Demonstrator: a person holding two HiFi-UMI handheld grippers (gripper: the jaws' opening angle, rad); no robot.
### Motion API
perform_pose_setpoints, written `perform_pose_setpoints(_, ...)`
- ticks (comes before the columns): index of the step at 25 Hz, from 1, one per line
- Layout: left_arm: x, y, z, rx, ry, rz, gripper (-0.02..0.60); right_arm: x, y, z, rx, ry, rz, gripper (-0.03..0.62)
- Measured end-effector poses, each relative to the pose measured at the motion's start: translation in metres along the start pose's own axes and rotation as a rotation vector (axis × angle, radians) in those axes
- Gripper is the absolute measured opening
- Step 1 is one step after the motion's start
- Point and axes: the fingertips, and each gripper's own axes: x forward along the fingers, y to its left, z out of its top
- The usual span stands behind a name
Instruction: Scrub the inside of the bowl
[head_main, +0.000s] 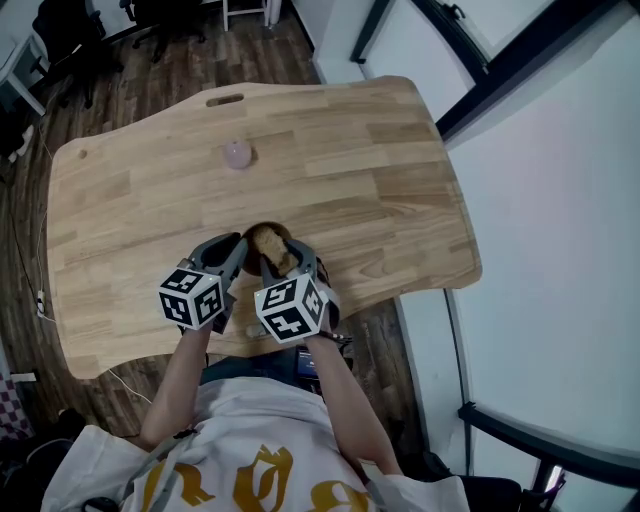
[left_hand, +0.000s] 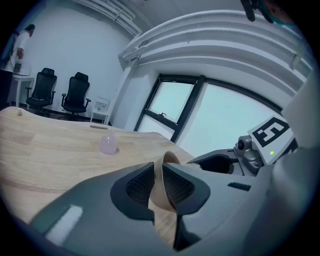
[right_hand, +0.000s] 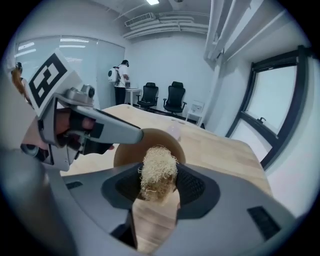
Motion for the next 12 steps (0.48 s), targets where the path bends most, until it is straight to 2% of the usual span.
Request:
perform_pose_setpoints(2,-0.002,-0.003,0.001,-0.008,-0.01,-0.006,0.041,-0.004,0.001,0.007,-0.013,-0.042,-0.01,0.184)
perform_pose_setpoints(5,-0.006,-0.003,0.006,-0.01,-0.029,0.009,0.041,-0.012,0.026,0.014,-0.085,-0.106,0.109,0.183)
perform_pose_setpoints(7,-0.011,0.003,0.008,-0.02,-0.04,0.028,0.041,-0.014,0.039,0.009,-0.127,-0.096,0.167,0.183)
perform_pose_setpoints(9,-0.015,0.005,0.007,-0.029,-0.037,0.032,0.041,-0.013,0.036,0.001,-0.111,-0.053,0.154,0.184)
perform_pose_setpoints(12,-0.016,-0.003,0.001,-0.04,-0.028,0.038,0.041,-0.011,0.018,0.007,-0.067,-0.052,0.047,0.184)
